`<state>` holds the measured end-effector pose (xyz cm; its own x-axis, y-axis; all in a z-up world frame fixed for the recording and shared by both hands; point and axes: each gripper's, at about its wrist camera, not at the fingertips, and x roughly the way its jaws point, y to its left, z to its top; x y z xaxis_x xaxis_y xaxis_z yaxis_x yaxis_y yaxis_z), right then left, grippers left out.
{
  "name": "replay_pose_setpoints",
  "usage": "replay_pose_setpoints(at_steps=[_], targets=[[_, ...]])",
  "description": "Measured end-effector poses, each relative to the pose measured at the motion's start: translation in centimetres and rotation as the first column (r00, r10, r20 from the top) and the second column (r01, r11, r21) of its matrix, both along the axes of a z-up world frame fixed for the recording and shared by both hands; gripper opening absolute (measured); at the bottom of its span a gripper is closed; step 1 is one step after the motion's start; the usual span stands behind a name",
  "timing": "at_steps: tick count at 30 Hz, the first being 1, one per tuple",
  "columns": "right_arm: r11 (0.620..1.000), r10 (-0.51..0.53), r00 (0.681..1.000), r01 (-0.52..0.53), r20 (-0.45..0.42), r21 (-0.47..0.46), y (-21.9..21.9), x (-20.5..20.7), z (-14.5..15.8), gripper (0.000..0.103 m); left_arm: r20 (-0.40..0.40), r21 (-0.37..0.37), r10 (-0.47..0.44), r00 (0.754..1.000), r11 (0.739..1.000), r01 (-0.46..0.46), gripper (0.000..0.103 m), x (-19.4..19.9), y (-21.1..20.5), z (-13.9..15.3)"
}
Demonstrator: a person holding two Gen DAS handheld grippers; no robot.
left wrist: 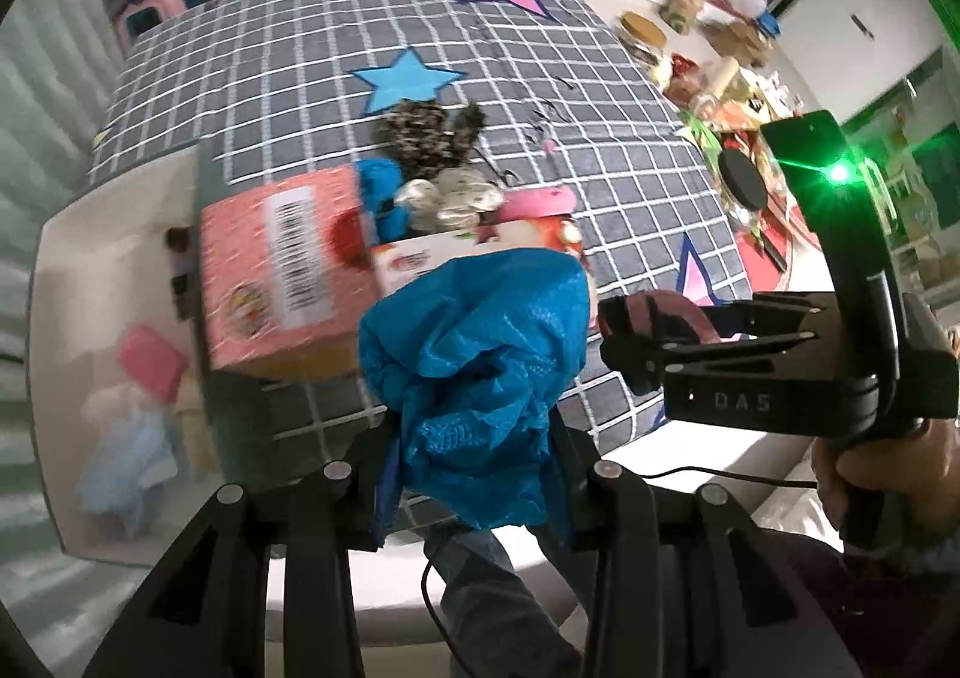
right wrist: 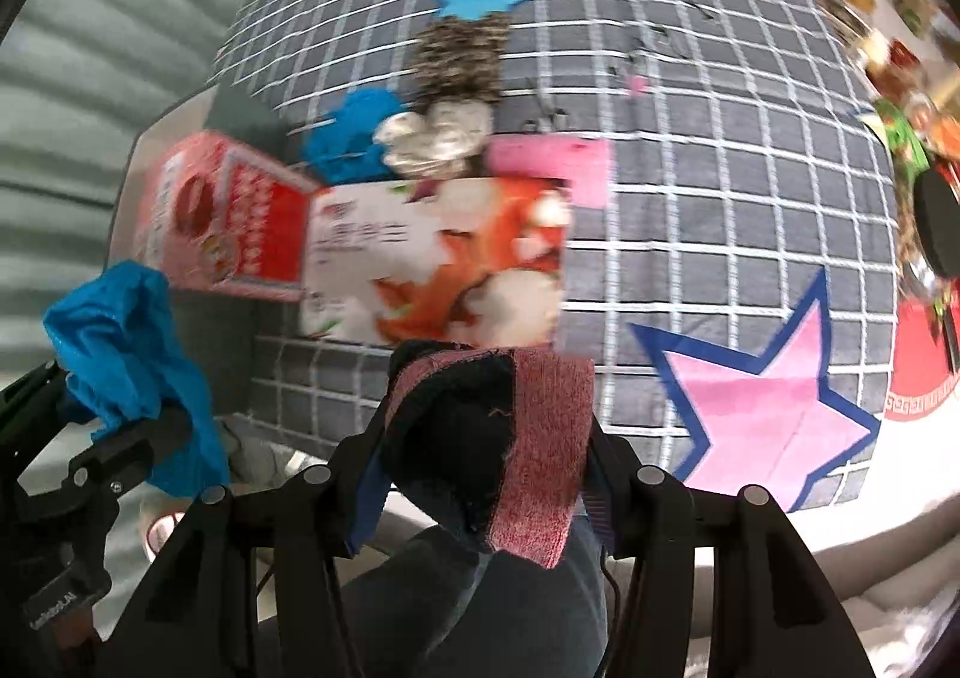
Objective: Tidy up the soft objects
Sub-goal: 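Lift and carry the blue fabric and pink-black item with both tools over the box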
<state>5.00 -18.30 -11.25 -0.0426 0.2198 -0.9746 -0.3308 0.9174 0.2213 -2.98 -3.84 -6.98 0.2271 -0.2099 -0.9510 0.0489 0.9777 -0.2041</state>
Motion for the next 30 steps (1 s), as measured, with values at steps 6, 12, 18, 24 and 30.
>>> replay_pose_setpoints(at_steps=[6,12,18,24,30], targets=[[0.995,0.096,0.995,-0.096,0.010,-0.003,3.6,-1.4,0.5,0.056,0.021,-0.012,0.095,0.995,0.995,-0.095,0.042,-2.1,3.7,0.6],[0.981,0.196,0.980,-0.196,0.023,-0.013,7.2,-2.7,1.0,0.056,0.041,-0.026,0.182,0.982,0.983,-0.181,0.042,-3.8,6.7,1.0],[0.956,0.292,0.956,-0.292,0.030,-0.014,10.7,-3.7,1.8,0.056,0.075,-0.037,0.280,0.957,0.960,-0.278,0.042,-5.5,9.7,1.8],[0.919,0.394,0.918,-0.394,0.041,-0.009,14.5,-5.0,2.5,0.056,0.088,-0.042,0.389,0.917,0.921,-0.387,0.042,-7.1,13.4,2.1],[0.879,0.477,0.877,-0.478,0.054,-0.001,18.2,-6.0,3.5,0.056,0.085,-0.037,0.478,0.874,0.878,-0.477,0.042,-8.3,16.6,1.7]])
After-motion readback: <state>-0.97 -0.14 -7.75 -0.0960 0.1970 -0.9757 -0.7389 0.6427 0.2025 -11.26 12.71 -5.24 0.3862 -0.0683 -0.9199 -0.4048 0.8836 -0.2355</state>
